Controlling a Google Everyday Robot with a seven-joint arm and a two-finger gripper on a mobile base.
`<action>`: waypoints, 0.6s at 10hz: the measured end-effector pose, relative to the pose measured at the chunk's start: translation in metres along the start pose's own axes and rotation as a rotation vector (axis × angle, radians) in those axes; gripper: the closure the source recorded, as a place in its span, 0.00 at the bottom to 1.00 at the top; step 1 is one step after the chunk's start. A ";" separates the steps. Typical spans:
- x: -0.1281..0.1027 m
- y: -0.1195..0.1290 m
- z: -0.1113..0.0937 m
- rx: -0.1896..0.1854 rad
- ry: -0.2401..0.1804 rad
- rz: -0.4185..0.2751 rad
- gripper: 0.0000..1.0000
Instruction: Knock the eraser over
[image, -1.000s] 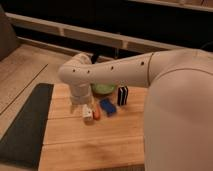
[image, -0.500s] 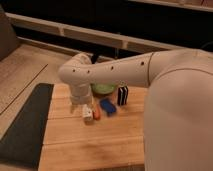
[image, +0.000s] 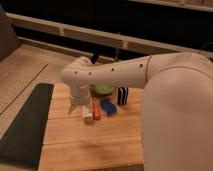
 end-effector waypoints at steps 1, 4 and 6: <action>-0.002 -0.011 0.007 -0.002 0.015 0.012 0.35; -0.009 -0.061 0.023 0.029 0.069 0.074 0.35; -0.015 -0.095 0.024 0.038 0.084 0.104 0.35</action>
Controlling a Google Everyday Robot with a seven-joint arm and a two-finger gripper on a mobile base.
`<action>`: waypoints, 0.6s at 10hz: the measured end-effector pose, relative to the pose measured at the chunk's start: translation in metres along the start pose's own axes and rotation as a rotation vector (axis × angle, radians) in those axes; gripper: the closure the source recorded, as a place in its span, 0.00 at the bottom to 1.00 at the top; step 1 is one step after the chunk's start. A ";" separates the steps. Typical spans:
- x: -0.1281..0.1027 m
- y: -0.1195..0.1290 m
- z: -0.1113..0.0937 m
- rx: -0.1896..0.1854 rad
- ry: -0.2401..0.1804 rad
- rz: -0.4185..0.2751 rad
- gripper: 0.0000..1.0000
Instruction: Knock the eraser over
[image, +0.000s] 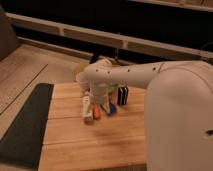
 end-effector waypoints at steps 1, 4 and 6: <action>0.000 0.002 0.000 -0.001 0.001 -0.002 0.35; 0.002 0.006 0.001 0.000 0.003 -0.013 0.35; 0.016 0.014 0.016 0.051 0.051 -0.028 0.35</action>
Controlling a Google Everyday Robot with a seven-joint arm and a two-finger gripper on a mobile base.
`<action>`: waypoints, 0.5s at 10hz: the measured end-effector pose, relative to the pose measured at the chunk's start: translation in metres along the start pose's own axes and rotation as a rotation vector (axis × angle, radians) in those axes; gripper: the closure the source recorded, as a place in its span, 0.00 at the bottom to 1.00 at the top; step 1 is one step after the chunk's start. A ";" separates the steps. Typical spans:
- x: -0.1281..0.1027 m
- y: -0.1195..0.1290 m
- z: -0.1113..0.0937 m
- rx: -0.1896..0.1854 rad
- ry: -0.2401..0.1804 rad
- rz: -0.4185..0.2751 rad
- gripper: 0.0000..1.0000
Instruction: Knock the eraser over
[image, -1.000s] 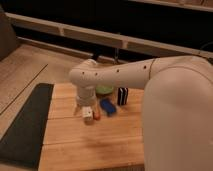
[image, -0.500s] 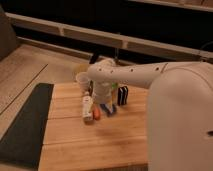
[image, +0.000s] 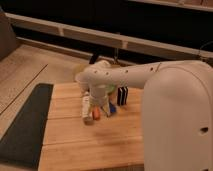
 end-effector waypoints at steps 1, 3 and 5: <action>0.000 -0.016 0.009 0.043 0.028 0.020 0.35; -0.005 -0.047 0.022 0.118 0.078 0.051 0.35; -0.024 -0.074 0.026 0.180 0.089 0.037 0.35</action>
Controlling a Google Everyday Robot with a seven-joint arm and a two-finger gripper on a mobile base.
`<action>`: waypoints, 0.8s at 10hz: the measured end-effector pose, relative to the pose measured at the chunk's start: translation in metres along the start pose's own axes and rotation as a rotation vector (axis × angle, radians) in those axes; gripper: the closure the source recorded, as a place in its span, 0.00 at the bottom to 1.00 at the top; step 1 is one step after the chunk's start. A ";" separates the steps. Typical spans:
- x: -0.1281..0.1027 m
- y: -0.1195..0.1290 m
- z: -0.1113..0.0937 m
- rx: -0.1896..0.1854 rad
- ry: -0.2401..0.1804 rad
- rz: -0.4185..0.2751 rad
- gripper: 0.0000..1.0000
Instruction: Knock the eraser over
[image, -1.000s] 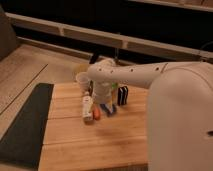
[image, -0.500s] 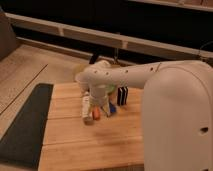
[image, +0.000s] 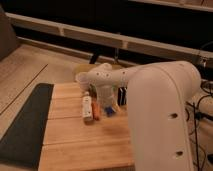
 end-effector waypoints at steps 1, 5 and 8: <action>-0.012 -0.010 -0.001 0.014 -0.015 -0.013 0.35; -0.056 -0.038 -0.022 -0.022 -0.153 -0.131 0.35; -0.066 -0.054 -0.023 -0.103 -0.215 -0.240 0.35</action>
